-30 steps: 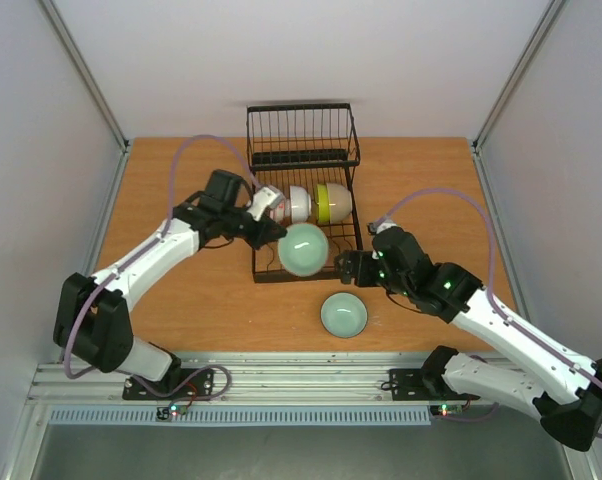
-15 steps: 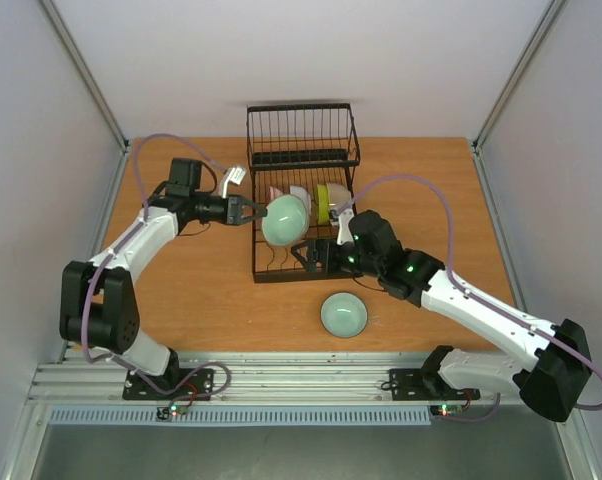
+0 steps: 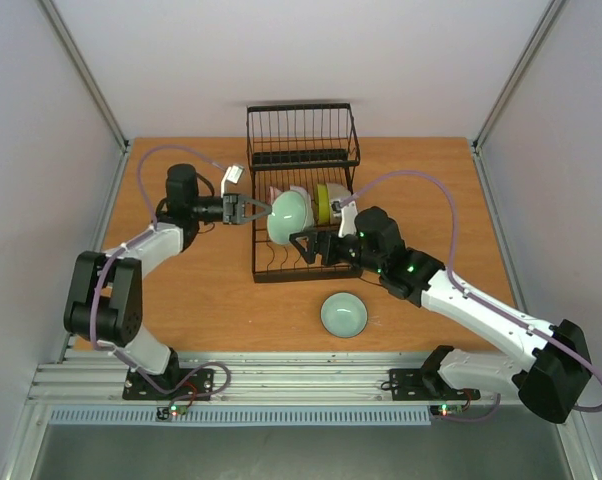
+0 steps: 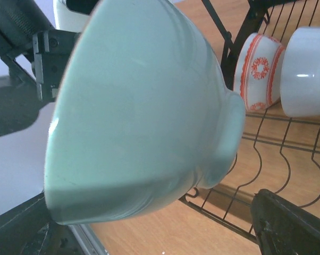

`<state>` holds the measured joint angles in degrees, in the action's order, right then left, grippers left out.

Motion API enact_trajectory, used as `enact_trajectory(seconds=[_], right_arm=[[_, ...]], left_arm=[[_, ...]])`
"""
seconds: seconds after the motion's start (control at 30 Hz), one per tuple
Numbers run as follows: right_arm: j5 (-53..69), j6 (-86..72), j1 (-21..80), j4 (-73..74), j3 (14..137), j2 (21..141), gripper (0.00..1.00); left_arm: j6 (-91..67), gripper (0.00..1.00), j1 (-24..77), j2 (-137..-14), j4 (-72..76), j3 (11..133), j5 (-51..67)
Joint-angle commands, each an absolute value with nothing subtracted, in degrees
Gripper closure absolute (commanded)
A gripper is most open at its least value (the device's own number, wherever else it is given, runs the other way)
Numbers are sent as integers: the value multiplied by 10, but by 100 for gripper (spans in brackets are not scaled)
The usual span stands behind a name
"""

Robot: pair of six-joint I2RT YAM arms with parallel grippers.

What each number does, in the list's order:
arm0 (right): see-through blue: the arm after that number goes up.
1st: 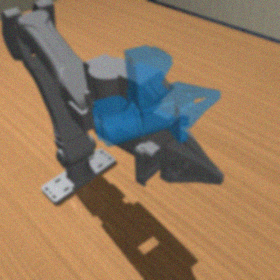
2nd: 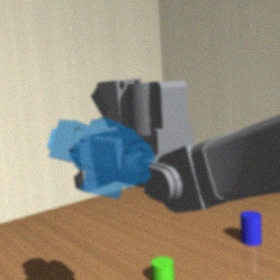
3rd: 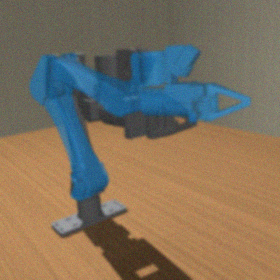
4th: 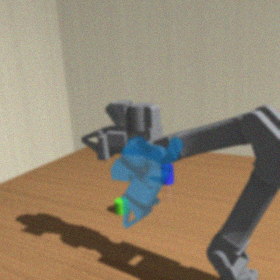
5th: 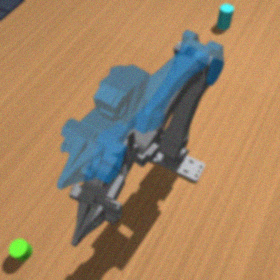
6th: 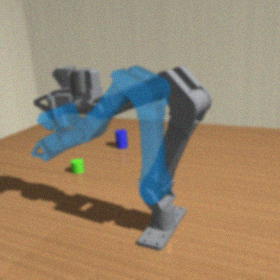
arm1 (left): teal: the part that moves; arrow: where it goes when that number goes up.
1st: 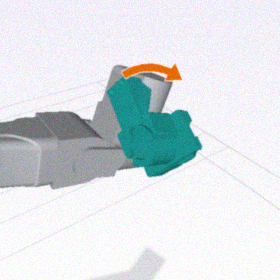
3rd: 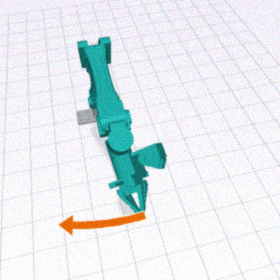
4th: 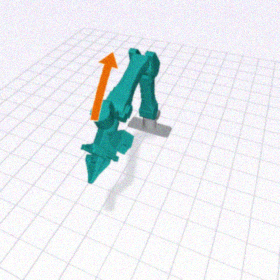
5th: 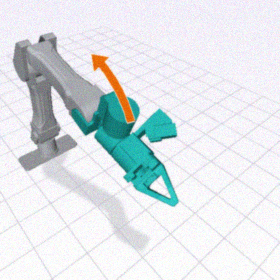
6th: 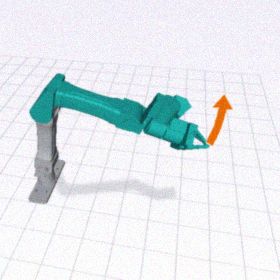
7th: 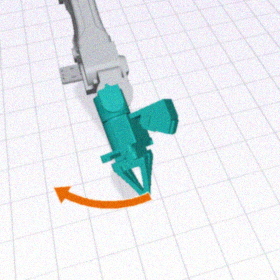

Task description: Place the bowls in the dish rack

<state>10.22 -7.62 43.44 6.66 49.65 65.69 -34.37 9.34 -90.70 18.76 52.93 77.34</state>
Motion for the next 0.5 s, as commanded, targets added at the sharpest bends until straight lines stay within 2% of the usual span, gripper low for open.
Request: enact_trajectory(seconds=[0.0, 0.07, 0.1, 0.17, 0.47], right_arm=[[75, -69, 427, 39, 488, 645, 6], [75, -71, 427, 31, 485, 647, 6], [74, -72, 426, 27, 484, 649, 6], [78, -74, 425, 17, 483, 652, 6], [88, -79, 424, -30, 489, 683, 6]], left_arm=[[-596, 99, 89, -943, 581, 513, 845], [-726, 99, 86, -993, 780, 517, 853], [-791, 100, 86, -1016, 806, 529, 858], [-835, 99, 84, -1036, 810, 536, 860], [-826, 99, 83, -1039, 810, 527, 856]])
